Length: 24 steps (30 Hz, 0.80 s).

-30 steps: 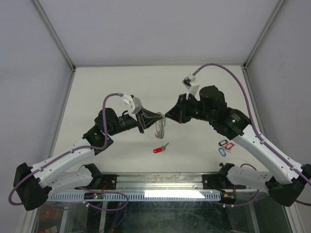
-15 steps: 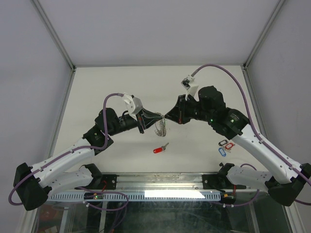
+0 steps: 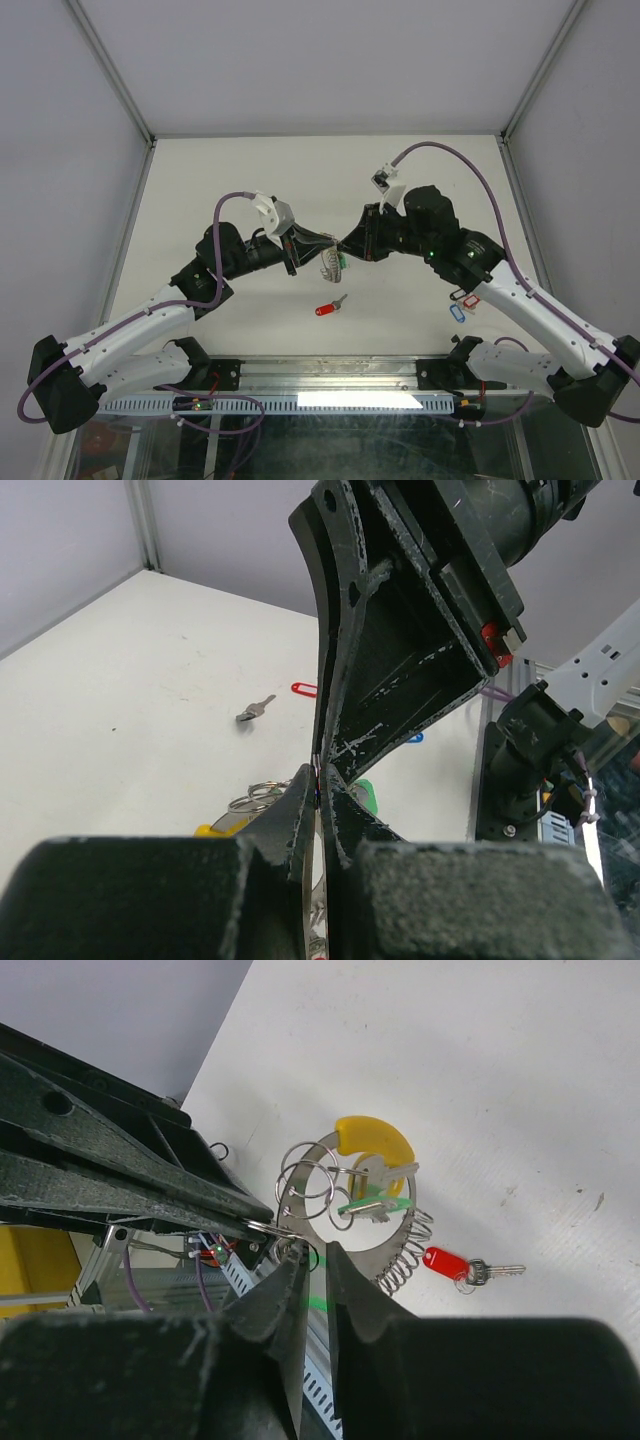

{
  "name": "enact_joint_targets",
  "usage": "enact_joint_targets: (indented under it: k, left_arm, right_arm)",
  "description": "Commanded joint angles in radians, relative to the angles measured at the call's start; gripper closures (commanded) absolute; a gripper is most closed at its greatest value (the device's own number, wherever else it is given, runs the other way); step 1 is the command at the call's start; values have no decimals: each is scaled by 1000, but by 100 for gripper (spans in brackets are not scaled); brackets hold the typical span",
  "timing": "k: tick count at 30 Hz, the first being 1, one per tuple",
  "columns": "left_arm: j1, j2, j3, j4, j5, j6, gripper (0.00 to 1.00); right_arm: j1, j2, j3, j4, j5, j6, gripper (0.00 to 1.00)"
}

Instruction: Put the keys on the keyring

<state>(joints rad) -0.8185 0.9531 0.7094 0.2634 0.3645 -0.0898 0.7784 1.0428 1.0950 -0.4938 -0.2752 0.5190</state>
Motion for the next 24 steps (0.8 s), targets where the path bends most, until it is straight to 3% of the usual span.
enact_joint_targets:
  k: [1,14,20,24]
  left_arm:
    - [-5,-30,29,82,-17,7,100]
    - [-5,-43,31,80,3,5,100]
    - [-6,-41,42,104,90,-8,100]
    - [-6,-36,55,128,180,-19,100]
  right_arm:
    - [-1,-29,-9,81,-10,18,83]
    - [-1,-206,-105,257,25,-198,63]
    - [0,-287,-207,389,-114,-466,59]
    - [-1,-367,-337,570,-186,-536,60]
